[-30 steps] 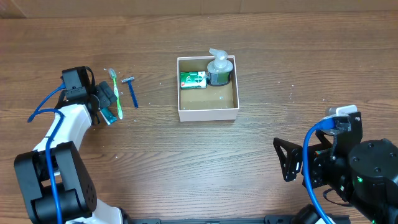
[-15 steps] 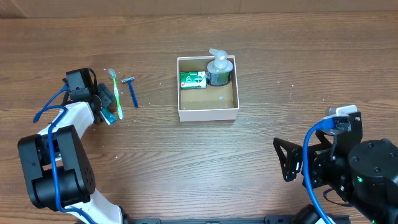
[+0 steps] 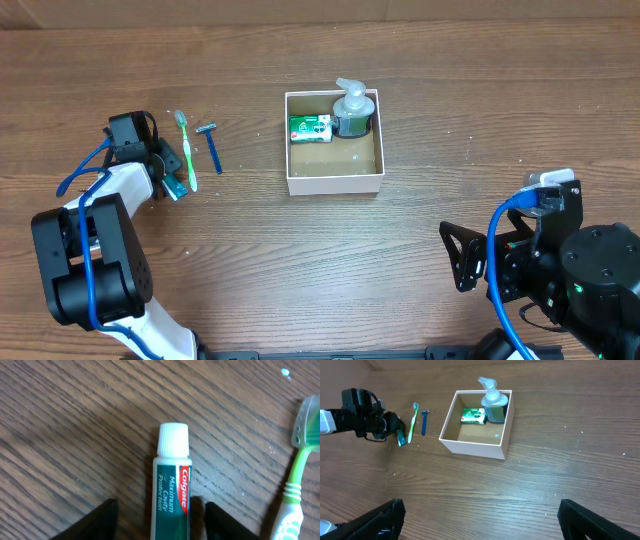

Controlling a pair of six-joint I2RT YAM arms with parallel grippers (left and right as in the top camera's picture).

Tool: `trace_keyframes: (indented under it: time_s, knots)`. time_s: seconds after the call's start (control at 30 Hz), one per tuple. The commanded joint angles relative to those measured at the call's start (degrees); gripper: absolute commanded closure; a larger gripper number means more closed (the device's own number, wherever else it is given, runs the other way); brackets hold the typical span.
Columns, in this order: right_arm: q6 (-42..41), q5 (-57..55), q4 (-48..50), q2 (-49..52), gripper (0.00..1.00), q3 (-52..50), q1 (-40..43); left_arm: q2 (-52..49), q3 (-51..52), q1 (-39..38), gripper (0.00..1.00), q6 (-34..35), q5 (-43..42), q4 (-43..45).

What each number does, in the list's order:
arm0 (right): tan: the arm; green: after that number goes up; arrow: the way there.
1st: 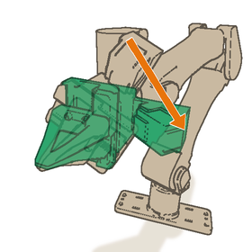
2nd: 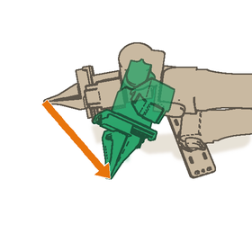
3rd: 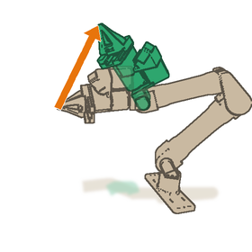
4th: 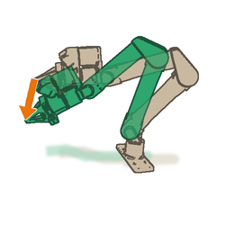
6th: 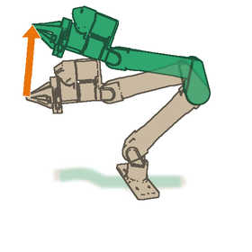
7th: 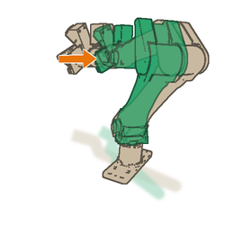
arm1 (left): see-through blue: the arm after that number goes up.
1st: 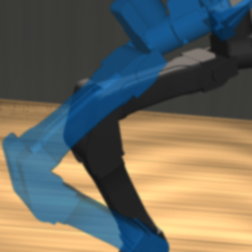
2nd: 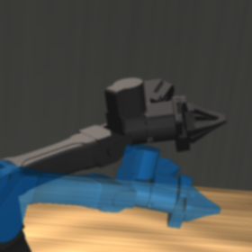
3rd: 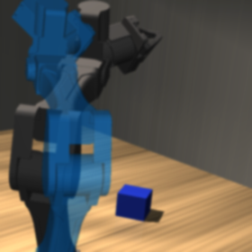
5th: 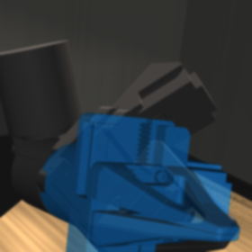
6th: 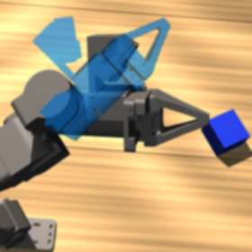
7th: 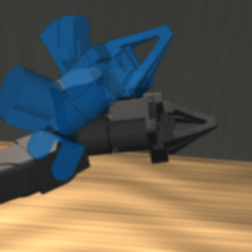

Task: Pack container
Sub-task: 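Grasp the toothpaste tube cap end with the left gripper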

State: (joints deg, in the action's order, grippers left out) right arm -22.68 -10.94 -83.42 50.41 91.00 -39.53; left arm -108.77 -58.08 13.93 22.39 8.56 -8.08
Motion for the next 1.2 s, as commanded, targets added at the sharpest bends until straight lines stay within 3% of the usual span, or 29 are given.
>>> trace_keyframes:
  time_s: [0.0,0.57,1.17]
  knots:
    - [0.0,-1.0,0.2,-0.2,0.00,0.2,-0.4,-2.1,-1.0,0.3,0.55,0.3,-0.4,-0.1]
    - [0.0,-1.0,0.2,-0.2,0.00,0.2,-0.4,-3.3,-1.0,0.3,0.78,0.3,-0.5,0.0]
    - [0.0,-1.0,0.2,-0.2,0.00,0.2,-0.4,1.2,-9.0,0.3,0.80,-4.1,-1.6,-6.9]
